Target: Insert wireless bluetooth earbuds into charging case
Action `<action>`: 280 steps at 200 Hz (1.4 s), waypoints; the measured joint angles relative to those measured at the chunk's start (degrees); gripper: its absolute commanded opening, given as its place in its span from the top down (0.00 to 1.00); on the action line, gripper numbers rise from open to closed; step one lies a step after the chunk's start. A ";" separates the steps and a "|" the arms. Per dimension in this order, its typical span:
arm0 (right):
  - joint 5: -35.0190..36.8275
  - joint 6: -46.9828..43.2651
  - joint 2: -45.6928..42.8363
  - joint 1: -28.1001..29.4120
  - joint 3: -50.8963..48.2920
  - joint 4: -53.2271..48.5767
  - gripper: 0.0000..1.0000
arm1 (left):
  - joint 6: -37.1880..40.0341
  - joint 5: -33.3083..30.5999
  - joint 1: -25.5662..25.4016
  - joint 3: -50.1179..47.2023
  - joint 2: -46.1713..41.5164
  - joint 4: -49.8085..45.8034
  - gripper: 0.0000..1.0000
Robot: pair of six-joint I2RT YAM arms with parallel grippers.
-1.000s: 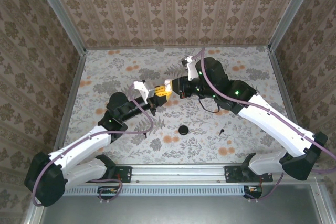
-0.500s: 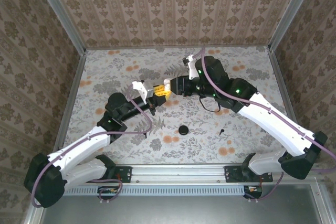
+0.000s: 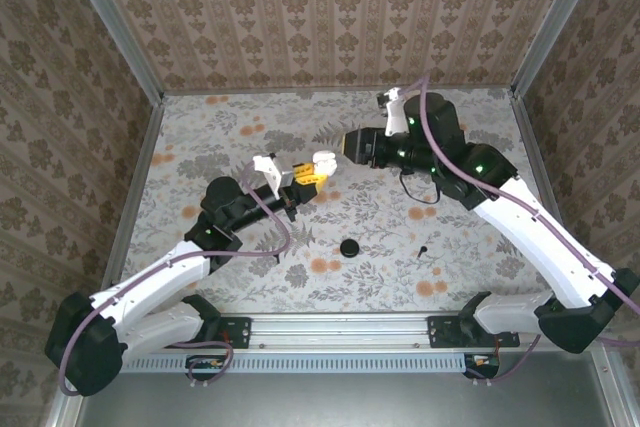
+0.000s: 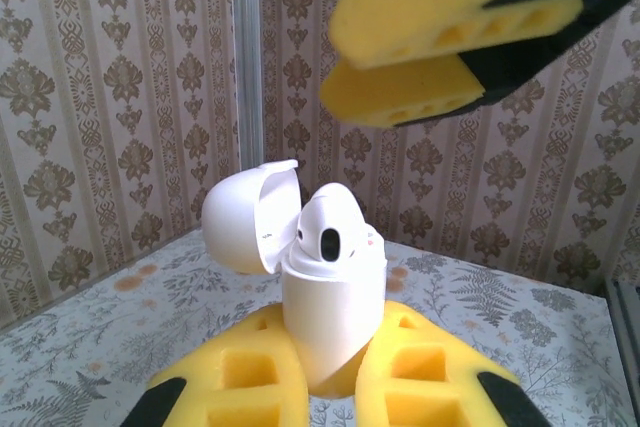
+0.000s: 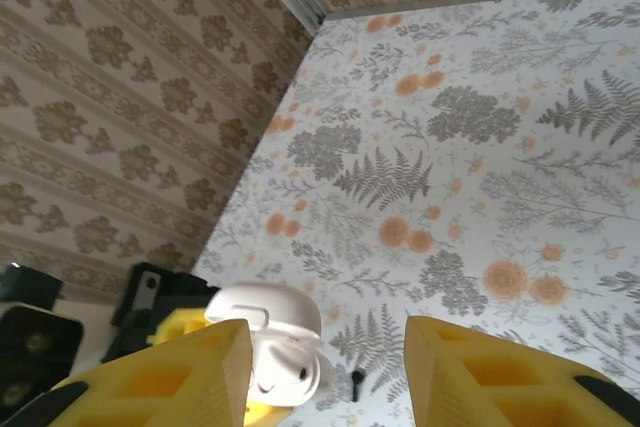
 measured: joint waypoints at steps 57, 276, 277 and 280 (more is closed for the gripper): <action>-13.18 3.65 -0.15 -8.46 -3.48 4.37 0.55 | 0.24 5.03 0.04 3.80 1.11 -2.21 1.00; -30.03 16.39 3.04 -9.79 -14.32 21.62 0.68 | -3.50 11.74 0.04 7.13 7.98 -0.96 1.00; -30.03 16.39 3.04 -9.77 -14.32 21.64 0.68 | -3.54 11.72 0.04 7.13 7.98 -0.96 1.00; -30.03 16.39 3.04 -9.77 -14.32 21.68 0.69 | -3.58 11.72 0.04 7.13 7.98 -0.96 1.00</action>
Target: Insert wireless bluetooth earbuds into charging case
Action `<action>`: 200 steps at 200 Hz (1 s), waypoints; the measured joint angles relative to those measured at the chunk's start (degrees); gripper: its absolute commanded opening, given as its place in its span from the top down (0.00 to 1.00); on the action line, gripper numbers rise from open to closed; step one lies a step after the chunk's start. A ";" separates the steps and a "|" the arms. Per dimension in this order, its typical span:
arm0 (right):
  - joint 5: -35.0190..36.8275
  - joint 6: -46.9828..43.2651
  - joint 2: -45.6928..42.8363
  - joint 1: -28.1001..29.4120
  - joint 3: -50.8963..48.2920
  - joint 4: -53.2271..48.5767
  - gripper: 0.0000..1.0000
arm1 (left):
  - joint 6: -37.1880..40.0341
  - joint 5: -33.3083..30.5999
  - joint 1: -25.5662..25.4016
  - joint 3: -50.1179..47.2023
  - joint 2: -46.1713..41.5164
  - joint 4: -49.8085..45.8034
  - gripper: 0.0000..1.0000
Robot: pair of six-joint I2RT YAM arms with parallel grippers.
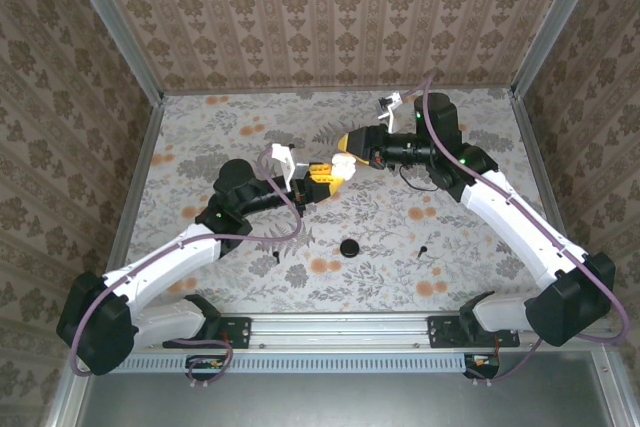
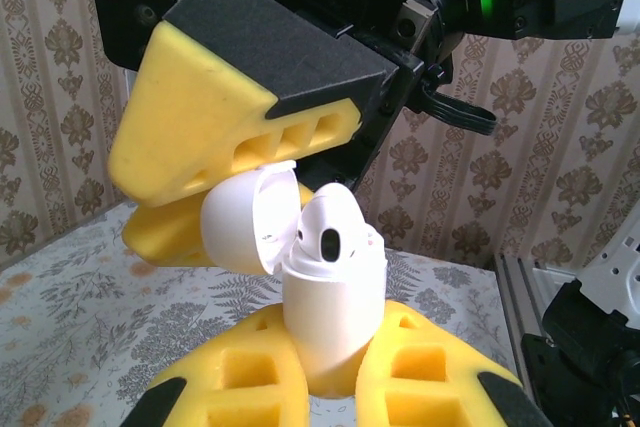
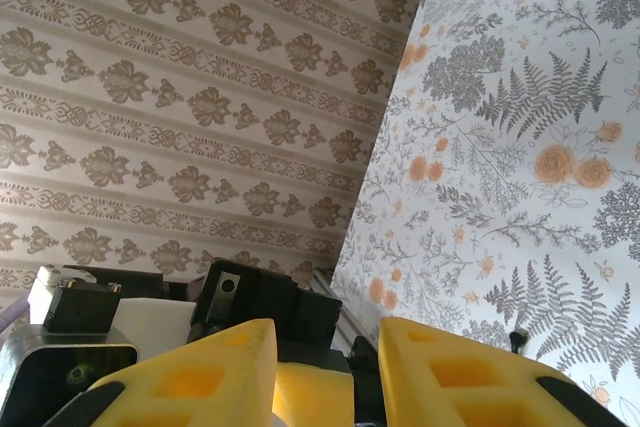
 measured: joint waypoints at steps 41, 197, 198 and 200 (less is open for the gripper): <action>-0.42 -0.13 0.00 0.39 0.00 0.68 0.69 | -0.79 -0.70 0.02 -0.07 0.00 -0.04 1.00; 0.63 -6.99 -0.68 1.44 0.04 -2.86 0.54 | -6.25 -3.78 1.16 -0.13 1.01 -0.90 1.00; 0.83 -7.04 -0.76 1.44 0.04 -3.02 0.54 | -6.29 -3.93 1.20 -0.13 1.01 -0.94 1.00; 1.16 -7.17 -0.92 1.44 0.07 -3.32 0.54 | -6.47 -4.07 1.27 -0.13 1.01 -0.96 1.00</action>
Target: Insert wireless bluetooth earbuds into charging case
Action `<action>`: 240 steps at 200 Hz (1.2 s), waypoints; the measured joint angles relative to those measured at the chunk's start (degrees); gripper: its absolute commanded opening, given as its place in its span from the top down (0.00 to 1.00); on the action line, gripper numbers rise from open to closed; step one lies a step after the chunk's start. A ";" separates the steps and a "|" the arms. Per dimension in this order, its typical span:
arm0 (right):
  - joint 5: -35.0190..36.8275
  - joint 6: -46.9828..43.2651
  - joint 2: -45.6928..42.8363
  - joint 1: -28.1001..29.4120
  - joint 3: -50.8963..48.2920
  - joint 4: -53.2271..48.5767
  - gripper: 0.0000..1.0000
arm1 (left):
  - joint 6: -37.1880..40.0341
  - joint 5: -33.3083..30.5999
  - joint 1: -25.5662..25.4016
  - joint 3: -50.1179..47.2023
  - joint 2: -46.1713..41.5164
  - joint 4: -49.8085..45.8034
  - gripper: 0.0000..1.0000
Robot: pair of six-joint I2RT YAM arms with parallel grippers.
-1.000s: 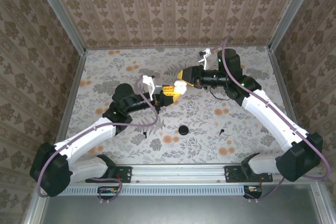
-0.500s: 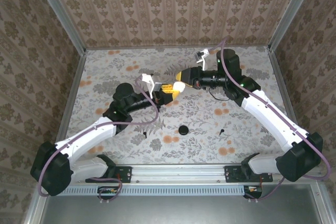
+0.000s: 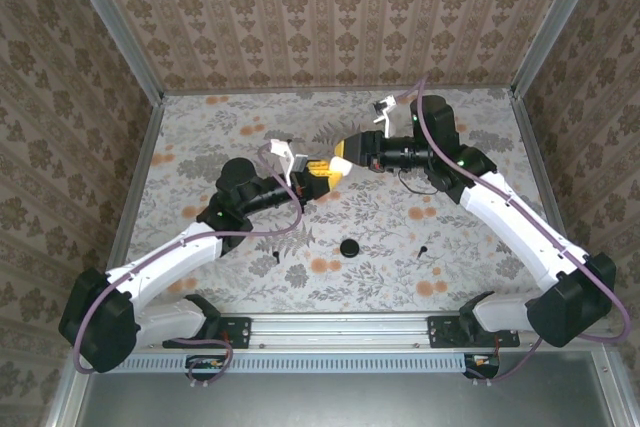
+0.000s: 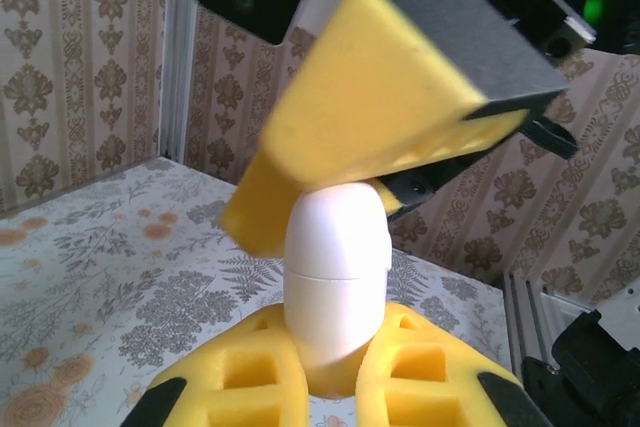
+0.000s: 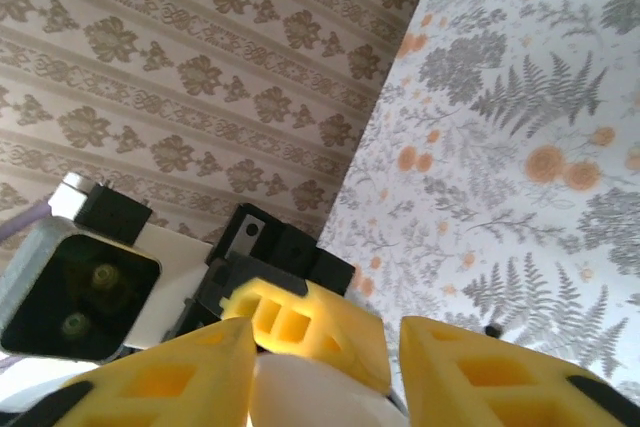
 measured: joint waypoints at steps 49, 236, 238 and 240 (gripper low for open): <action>10.51 -3.54 -5.73 -1.90 0.00 -8.85 0.50 | -2.73 -5.07 4.79 -0.96 -1.92 -2.47 1.00; 34.99 -28.15 10.21 15.69 -6.34 -34.73 0.48 | -10.54 -2.62 20.11 5.95 30.38 -26.51 1.00; 34.99 -28.28 10.21 15.74 -6.34 -34.71 0.48 | -10.69 -2.54 20.11 6.25 30.77 -26.49 1.00; 34.93 -28.37 10.21 15.80 -6.36 -34.69 0.48 | -10.75 -2.49 20.11 6.56 31.19 -26.43 1.00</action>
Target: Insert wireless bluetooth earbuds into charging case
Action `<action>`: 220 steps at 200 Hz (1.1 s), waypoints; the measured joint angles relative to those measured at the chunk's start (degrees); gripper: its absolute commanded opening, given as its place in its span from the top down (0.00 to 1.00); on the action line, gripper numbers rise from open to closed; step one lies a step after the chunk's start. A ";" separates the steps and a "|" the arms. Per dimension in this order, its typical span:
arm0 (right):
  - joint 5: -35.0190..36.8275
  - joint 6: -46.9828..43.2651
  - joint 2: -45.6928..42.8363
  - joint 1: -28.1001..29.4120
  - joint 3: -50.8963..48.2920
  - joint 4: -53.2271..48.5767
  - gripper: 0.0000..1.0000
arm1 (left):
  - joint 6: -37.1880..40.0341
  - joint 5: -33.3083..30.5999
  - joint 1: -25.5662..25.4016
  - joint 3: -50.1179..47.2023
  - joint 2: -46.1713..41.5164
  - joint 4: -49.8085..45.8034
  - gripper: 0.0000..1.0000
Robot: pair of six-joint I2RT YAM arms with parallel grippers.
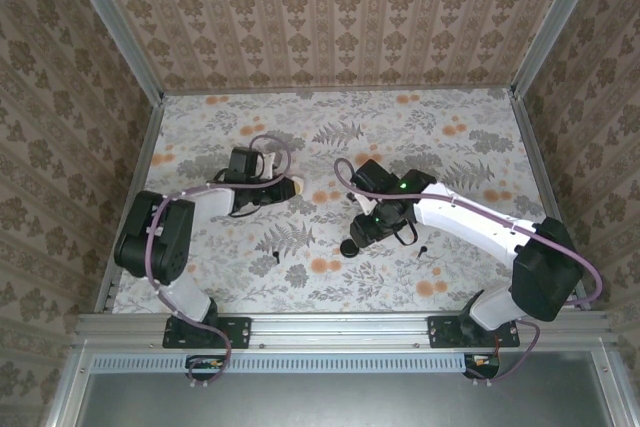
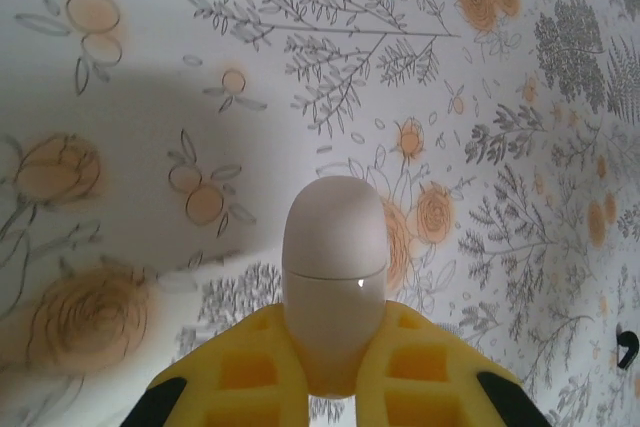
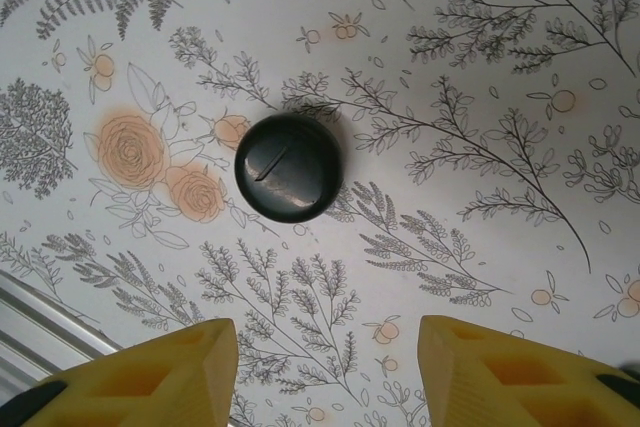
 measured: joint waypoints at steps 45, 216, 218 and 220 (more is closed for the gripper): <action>-1.27 -2.56 0.04 0.79 -0.44 1.31 0.48 | -1.46 0.55 0.02 5.88 7.17 0.11 0.98; 0.57 -10.80 13.73 6.62 7.43 -3.04 0.30 | 9.81 -4.61 12.52 11.78 -5.62 -16.57 0.58; 0.66 -10.95 13.86 6.67 7.58 -3.13 0.29 | 9.86 -4.68 12.59 11.47 -6.05 -16.57 0.58; 0.83 -11.23 14.08 6.75 7.80 -3.32 0.29 | 9.97 -4.70 12.72 11.02 -6.62 -16.61 0.58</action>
